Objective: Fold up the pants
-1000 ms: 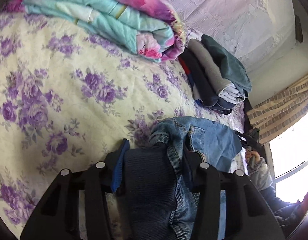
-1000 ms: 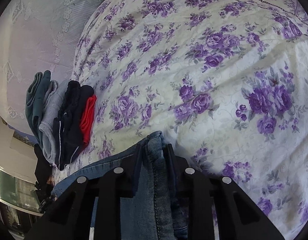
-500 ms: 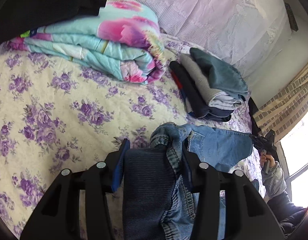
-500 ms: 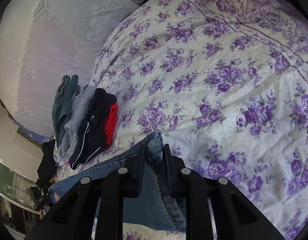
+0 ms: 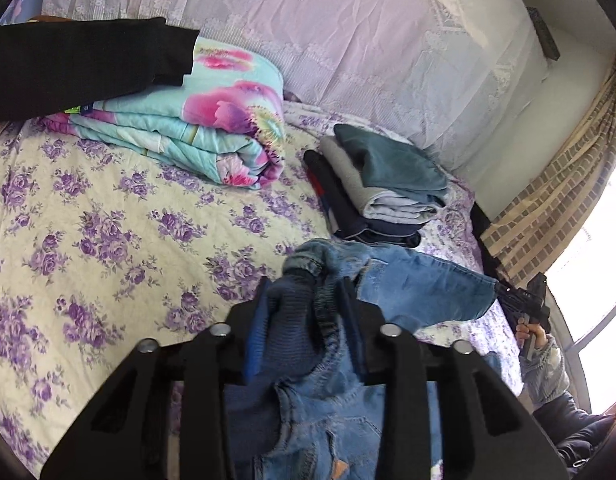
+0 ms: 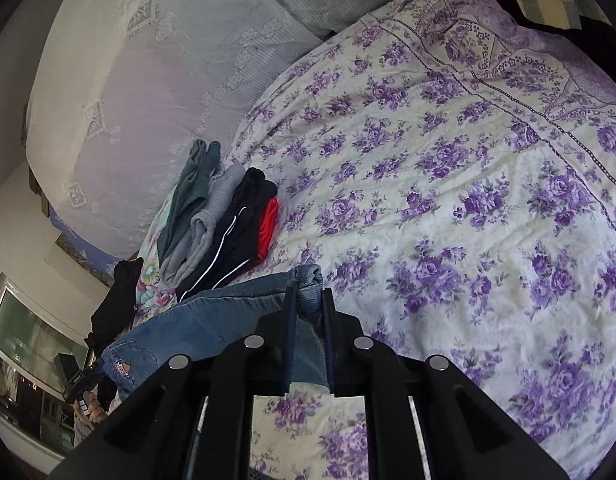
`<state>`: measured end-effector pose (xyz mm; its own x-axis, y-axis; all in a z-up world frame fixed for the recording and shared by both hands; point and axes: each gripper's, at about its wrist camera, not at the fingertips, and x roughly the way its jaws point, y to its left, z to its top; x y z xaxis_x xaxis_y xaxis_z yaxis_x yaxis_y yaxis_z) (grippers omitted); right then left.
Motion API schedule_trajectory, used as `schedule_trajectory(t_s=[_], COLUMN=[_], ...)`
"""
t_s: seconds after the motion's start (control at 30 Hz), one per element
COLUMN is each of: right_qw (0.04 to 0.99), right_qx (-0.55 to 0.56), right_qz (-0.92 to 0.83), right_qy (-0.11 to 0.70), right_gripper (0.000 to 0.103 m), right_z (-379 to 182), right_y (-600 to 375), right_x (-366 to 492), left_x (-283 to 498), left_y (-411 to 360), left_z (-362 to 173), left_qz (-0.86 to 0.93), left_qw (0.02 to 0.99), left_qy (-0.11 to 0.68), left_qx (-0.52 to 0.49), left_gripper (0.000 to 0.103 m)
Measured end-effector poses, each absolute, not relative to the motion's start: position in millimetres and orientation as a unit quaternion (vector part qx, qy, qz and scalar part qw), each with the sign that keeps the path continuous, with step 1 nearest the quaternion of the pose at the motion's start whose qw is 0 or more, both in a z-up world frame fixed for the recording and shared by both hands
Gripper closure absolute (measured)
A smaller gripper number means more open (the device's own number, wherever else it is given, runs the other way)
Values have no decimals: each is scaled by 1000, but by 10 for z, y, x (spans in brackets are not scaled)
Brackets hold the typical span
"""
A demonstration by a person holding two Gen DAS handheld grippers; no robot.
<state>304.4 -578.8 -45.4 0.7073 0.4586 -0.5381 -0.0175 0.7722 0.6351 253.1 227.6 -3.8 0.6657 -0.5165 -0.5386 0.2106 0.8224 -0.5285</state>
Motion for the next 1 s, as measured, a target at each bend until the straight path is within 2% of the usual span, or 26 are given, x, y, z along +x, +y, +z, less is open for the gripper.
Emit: schedule_trajectory(t_s=[0.03,0.2,0.37,0.5,0.57,0.6,0.63,0.7,0.77,0.83,0.9,1.0], right_qw=[872,868,867,867,865,865,864,863,863,862,861,859], right_qx=[309,309,315,311,315,316,318,320,319,318,317,322], right_qz=[139,128,133,131,127,125,124,119,114,111,107,105], right_qy=[353,366,362,367,369,370,370,373,376,379,383,383], right_gripper=[91,91,91,91,91,91,91,91,91,91,91,91], right_z=[-443,-588,-587,-564,-587,-595,-606,-620,-612,-603,-601,-603], right_y=[-5792,-5815,-5778,-5745,-5766,-5770,-5776,-5778,-5781,-5780,-5772,-5776], right_x=[2949,2783,2784,2795,2811,2822,2840,2874,2916,2951,2981,2996], left_x=[2469,2380,2585,2743,2826,2880,2927,3042,3187,3309,3376,3457], left_y=[2292,2300,2594,2588,2575,2603,2662,2799,2914,2894,2795,2642], left_z=[-28,-211,-364,-448,-500,-543,-580,-679,-841,-983,-1036,-1104], left_qz=[-203,-182,-147,-165,-154,-136,-115,-114,-129,-141,-159,-145], left_qw=[888,881,867,855,850,848,849,836,807,784,773,771], left_qy=[350,384,394,417,434,440,437,440,455,478,494,524], left_qx=[-220,-207,-267,-261,-257,-264,-275,-307,-354,-370,-366,-331], left_gripper=[89,87,82,80,48,24,22,23,29,47,57,56])
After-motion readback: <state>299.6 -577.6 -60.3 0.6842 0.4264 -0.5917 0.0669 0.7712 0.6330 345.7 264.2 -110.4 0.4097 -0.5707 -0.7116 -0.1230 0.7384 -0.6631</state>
